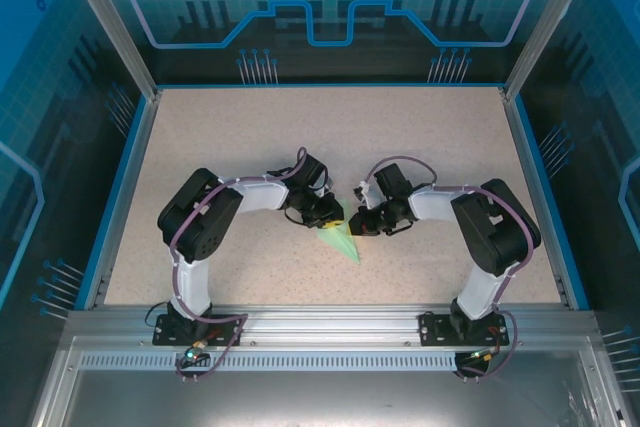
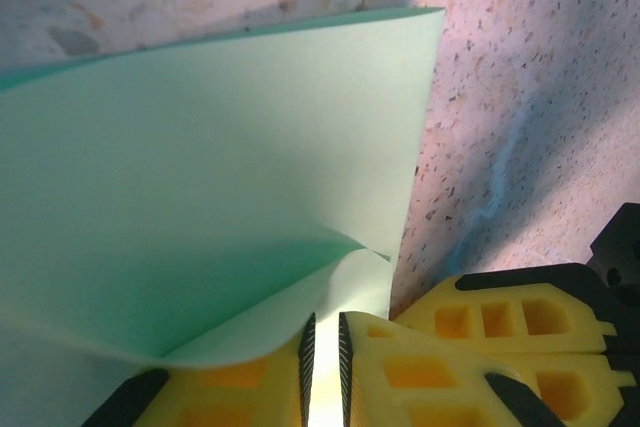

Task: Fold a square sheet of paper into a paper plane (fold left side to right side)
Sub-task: Fourth fold the wing at the center of the table.

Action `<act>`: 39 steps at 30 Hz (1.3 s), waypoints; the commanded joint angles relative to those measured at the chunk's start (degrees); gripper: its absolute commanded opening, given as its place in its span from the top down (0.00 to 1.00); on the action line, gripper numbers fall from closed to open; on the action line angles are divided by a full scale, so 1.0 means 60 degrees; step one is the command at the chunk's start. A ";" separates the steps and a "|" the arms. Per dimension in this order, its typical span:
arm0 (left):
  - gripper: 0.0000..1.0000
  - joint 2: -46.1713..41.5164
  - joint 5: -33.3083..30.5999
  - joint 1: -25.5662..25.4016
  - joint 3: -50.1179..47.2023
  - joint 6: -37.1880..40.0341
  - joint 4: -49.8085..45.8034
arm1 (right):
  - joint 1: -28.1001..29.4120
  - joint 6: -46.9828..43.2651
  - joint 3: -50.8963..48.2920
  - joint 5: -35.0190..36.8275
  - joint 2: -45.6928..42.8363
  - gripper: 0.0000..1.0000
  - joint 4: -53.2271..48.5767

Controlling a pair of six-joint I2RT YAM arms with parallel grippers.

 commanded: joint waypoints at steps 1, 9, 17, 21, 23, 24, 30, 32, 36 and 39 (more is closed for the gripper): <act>0.82 0.0294 -0.0459 -0.0019 -0.0286 0.0197 -0.0448 | 0.0058 -0.0119 0.0139 0.0437 0.0122 0.93 -0.0632; 0.83 0.0281 -0.0580 -0.0029 -0.0539 0.0225 -0.0440 | -0.0015 0.0092 0.0350 0.0499 -0.1145 0.75 -0.0978; 0.83 0.0265 -0.0615 -0.0018 -0.0583 0.0241 -0.0409 | 0.0216 0.0227 -0.0246 -0.0339 -0.1894 0.77 -0.1182; 0.84 0.0265 -0.0624 -0.0026 -0.0555 0.0270 -0.0448 | 0.0509 0.0523 -0.0513 -0.0820 -0.1761 0.79 -0.0823; 0.83 0.0269 -0.0630 -0.0017 -0.0555 0.0270 -0.0441 | 0.0631 0.0536 -0.0489 -0.0904 -0.1601 0.79 -0.0763; 0.84 0.0266 -0.0621 -0.0031 -0.0555 0.0284 -0.0446 | 0.0683 0.0521 -0.0442 -0.0924 -0.1509 0.79 -0.0789; 0.84 0.0223 -0.0622 -0.0017 -0.0569 0.0270 -0.0439 | 0.0785 0.0441 -0.0265 -0.0652 -0.1025 0.79 -0.0946; 0.84 0.0210 -0.0625 -0.0017 -0.0558 0.0281 -0.0457 | 0.0797 0.0385 -0.0214 -0.0488 -0.0917 0.79 -0.1094; 0.84 0.0221 -0.0635 -0.0021 -0.0562 0.0299 -0.0468 | 0.0863 0.0189 -0.0130 -0.0176 -0.0758 0.79 -0.1549; 0.84 0.0221 -0.0637 -0.0021 -0.0573 0.0306 -0.0468 | 0.0933 0.0067 -0.0071 0.0100 -0.0655 0.79 -0.1861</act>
